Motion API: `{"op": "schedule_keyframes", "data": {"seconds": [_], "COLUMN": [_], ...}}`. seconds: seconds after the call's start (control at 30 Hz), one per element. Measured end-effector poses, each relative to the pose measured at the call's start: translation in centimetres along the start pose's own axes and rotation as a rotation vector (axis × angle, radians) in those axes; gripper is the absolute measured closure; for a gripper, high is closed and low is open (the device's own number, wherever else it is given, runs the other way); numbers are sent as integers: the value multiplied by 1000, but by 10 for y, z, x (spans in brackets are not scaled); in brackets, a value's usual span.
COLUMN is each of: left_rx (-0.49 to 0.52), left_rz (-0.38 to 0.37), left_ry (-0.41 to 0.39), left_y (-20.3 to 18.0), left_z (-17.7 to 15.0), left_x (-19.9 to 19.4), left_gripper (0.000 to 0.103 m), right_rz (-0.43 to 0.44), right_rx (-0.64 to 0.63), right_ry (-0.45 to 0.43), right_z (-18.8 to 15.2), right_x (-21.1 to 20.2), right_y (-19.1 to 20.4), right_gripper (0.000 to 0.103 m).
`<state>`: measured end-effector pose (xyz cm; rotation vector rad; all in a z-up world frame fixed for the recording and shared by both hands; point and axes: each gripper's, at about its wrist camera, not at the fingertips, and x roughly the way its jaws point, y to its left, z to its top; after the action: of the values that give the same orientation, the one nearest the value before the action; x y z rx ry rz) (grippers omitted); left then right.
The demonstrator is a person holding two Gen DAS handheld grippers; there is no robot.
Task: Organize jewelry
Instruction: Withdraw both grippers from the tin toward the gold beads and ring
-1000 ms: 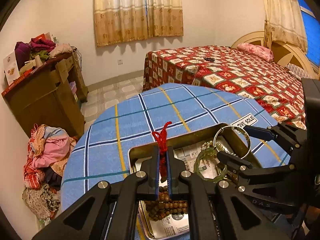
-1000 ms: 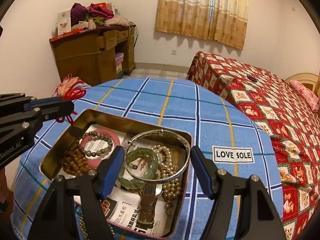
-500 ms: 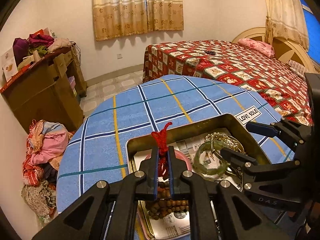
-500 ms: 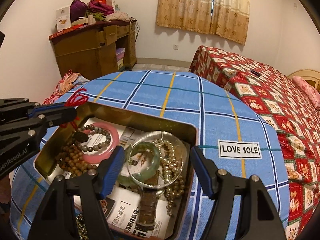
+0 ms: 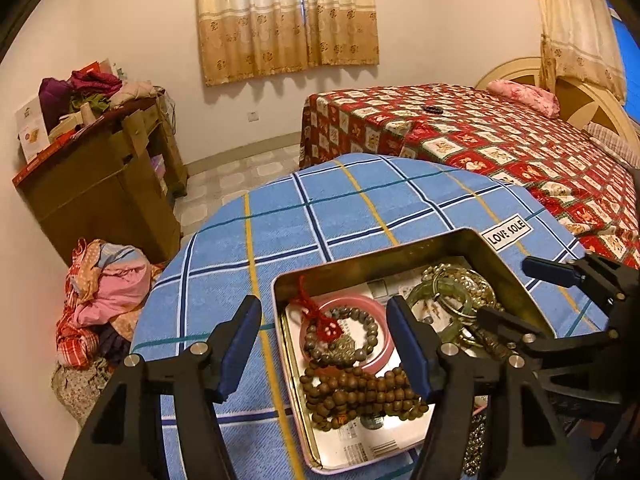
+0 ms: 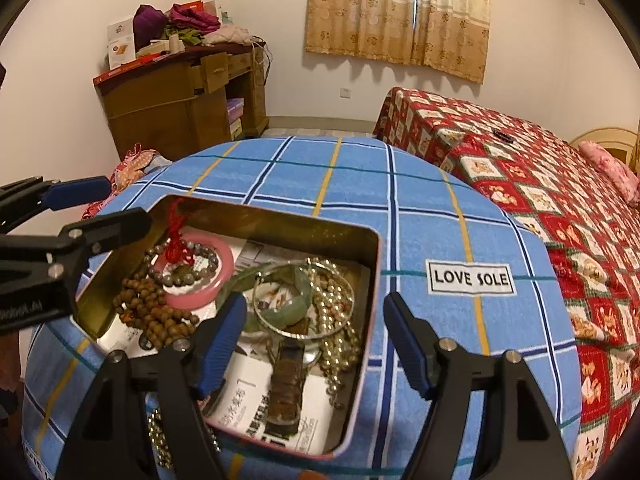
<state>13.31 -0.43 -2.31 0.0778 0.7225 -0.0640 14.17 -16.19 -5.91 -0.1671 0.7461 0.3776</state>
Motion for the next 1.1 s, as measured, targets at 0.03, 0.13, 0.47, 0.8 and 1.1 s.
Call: {"op": "schedule_keyframes", "data": {"seconds": [0.03, 0.13, 0.47, 0.8, 1.1], "left_rx": [-5, -10, -22, -13, 22], "left_rz": [-2, 4, -6, -43, -59], "left_ry": [0, -2, 2, 80, 100], "left_y": [0, 0, -15, -49, -70], "left_z": [-1, -8, -59, -85, -91], "left_x": [-1, -7, -41, -34, -31], "left_gripper": [38, 38, 38, 38, 38], "right_rz": [-2, 2, -38, -56, -38], "right_rx": [6, 18, 49, 130, 86], "right_ry": [1, -2, 2, 24, 38], "right_z": [-1, -4, -40, -95, -107], "right_x": [-2, -11, -48, -78, -76], "right_y": [-1, -4, -15, -24, -15], "right_gripper": [30, 30, 25, 25, 38]}}
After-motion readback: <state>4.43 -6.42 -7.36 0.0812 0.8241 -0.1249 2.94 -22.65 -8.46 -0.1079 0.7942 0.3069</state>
